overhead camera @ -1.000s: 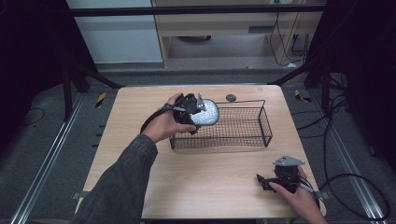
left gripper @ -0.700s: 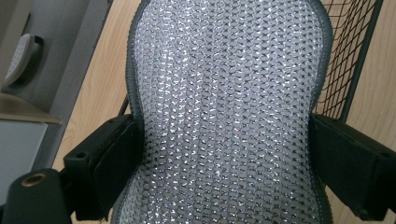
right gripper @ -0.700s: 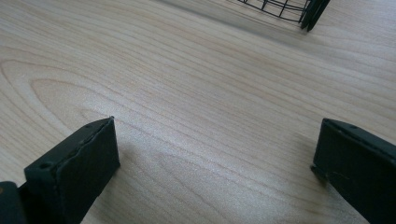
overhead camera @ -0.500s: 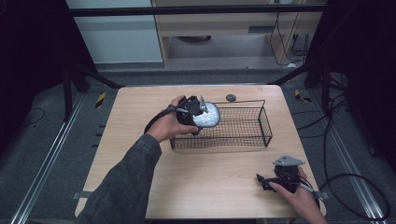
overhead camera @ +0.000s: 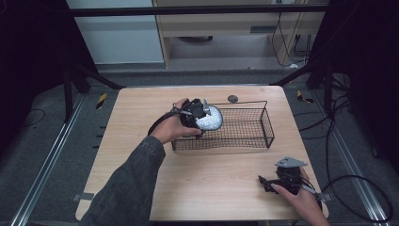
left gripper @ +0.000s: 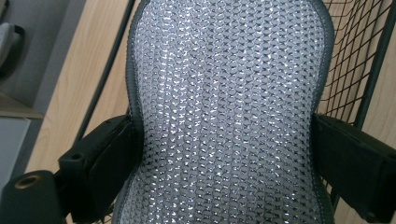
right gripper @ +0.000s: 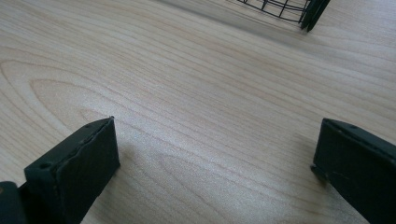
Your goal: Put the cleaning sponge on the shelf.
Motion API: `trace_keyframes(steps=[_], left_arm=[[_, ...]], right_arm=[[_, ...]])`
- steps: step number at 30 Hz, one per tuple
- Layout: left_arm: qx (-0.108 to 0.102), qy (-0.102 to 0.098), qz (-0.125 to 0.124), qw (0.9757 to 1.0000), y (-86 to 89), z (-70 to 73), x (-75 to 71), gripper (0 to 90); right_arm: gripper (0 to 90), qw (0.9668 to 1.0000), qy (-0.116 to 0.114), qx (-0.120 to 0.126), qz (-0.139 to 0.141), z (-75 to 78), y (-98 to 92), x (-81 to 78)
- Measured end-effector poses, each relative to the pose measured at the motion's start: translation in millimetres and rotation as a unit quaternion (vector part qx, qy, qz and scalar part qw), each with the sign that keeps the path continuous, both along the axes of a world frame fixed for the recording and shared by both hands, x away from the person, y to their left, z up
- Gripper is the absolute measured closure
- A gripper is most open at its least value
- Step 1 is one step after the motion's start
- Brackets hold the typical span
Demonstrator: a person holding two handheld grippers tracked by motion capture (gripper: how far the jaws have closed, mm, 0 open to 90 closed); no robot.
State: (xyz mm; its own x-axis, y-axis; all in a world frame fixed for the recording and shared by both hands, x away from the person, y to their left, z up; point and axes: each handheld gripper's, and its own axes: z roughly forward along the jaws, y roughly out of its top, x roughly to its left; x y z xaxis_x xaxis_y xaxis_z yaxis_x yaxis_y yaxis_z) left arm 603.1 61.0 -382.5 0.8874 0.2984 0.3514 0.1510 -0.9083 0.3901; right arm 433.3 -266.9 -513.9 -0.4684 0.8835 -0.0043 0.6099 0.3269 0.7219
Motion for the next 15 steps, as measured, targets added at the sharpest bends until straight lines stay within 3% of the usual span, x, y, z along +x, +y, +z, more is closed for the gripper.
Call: trace_keyframes(steps=[1,4,15], left_arm=[[-0.005,0.008,0.002,1.0000,0.5,-1.5,0.2,6.4],[-0.017,0.005,0.012,0.9998,2.8,-1.8,1.8,2.0],[-0.033,0.006,0.011,0.9994,8.4,5.8,-5.4,6.2]], right_arm=[[0.3,1.0000,0.000,0.000,0.000,0.0,0.0,0.0],[0.3,1.0000,0.000,0.000,0.000,0.0,0.0,0.0],[0.3,1.0000,-0.001,0.000,0.000,0.0,0.0,0.0]])
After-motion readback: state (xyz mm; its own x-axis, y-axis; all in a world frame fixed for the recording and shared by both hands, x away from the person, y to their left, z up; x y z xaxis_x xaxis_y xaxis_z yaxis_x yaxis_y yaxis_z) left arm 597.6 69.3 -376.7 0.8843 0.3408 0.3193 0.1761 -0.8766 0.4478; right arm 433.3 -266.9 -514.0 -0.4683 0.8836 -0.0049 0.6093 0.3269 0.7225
